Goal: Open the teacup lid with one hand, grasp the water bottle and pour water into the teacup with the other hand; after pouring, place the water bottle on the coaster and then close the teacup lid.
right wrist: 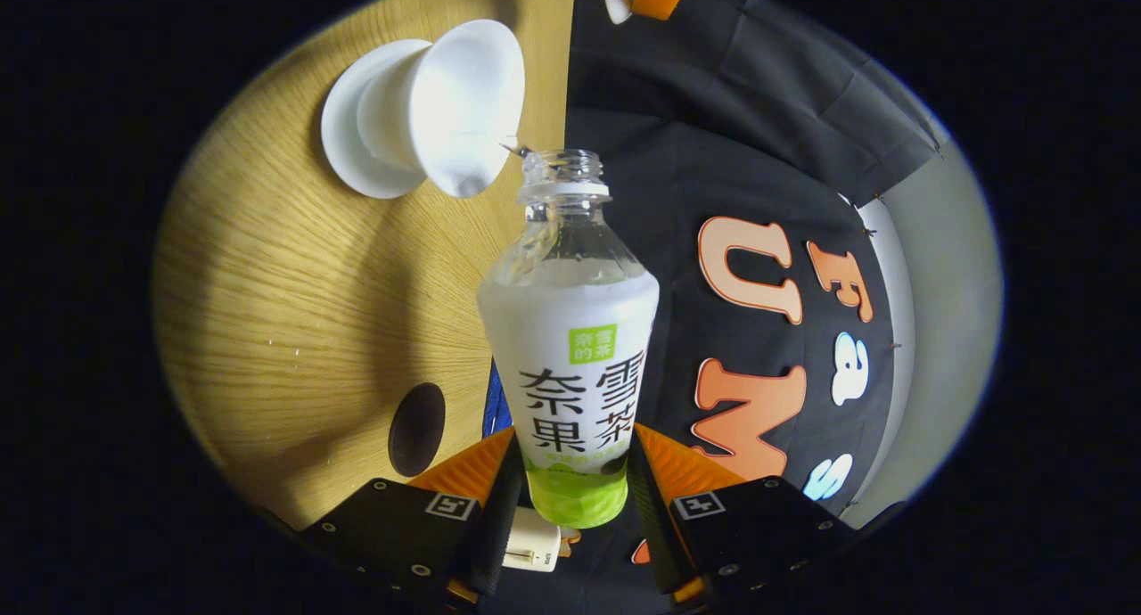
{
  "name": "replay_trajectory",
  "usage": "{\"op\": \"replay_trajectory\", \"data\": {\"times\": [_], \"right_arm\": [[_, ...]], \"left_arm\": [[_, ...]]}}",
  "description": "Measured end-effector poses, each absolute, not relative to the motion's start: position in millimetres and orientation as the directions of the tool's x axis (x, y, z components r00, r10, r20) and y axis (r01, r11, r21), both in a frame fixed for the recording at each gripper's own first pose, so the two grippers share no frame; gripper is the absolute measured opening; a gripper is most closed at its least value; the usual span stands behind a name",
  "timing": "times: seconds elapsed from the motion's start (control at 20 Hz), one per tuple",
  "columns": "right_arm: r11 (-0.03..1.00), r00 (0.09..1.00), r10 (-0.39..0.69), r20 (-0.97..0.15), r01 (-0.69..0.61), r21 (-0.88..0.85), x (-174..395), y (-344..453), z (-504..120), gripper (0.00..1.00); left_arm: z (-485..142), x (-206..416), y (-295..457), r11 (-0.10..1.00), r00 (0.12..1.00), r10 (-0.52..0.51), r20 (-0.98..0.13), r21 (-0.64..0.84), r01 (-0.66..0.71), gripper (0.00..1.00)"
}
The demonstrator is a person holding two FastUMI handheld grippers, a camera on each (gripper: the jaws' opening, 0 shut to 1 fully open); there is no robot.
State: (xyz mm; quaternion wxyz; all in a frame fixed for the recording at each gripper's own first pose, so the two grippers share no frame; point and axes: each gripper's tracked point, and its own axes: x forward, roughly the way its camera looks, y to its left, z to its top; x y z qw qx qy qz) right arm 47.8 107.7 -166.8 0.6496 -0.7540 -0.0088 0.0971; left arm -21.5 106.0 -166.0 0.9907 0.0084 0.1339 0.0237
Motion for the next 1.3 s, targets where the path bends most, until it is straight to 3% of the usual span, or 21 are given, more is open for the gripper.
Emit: {"op": "replay_trajectory", "data": {"times": [0.35, 0.55, 0.6, 0.85, 1.05, 1.3], "right_arm": [[-0.194, 0.984, 0.157, -0.089, -0.058, -0.979, 46, 110, -161, 0.63], [-0.223, 0.985, 0.166, -0.051, -0.012, -0.975, 43, 111, -155, 0.69], [-0.232, 0.984, 0.172, -0.041, 0.0, -0.973, 43, 113, -153, 0.65], [-0.247, 0.979, 0.203, 0.001, 0.053, -0.967, 50, 114, -123, 0.69], [-0.273, 0.97, 0.241, 0.033, 0.1, -0.957, 55, 122, -109, 0.62], [-0.308, 0.958, 0.281, 0.056, 0.145, -0.94, 59, 130, -106, 0.65]], "left_arm": [[-166, -20, 105, 0.999, 0.962, 0.049, -0.268, 0.032, -0.042, 0.3], [-160, -19, 108, 0.999, 0.964, 0.047, -0.261, 0.032, -0.04, 0.3], [-160, -19, 108, 0.999, 0.965, 0.048, -0.259, 0.032, -0.041, 0.3], [-157, -20, 108, 0.999, 0.965, 0.044, -0.258, 0.034, -0.036, 0.3], [-156, -18, 109, 0.999, 0.965, 0.047, -0.258, 0.033, -0.04, 0.29], [-160, -21, 114, 0.998, 0.962, 0.055, -0.268, 0.039, -0.046, 0.29]]}}
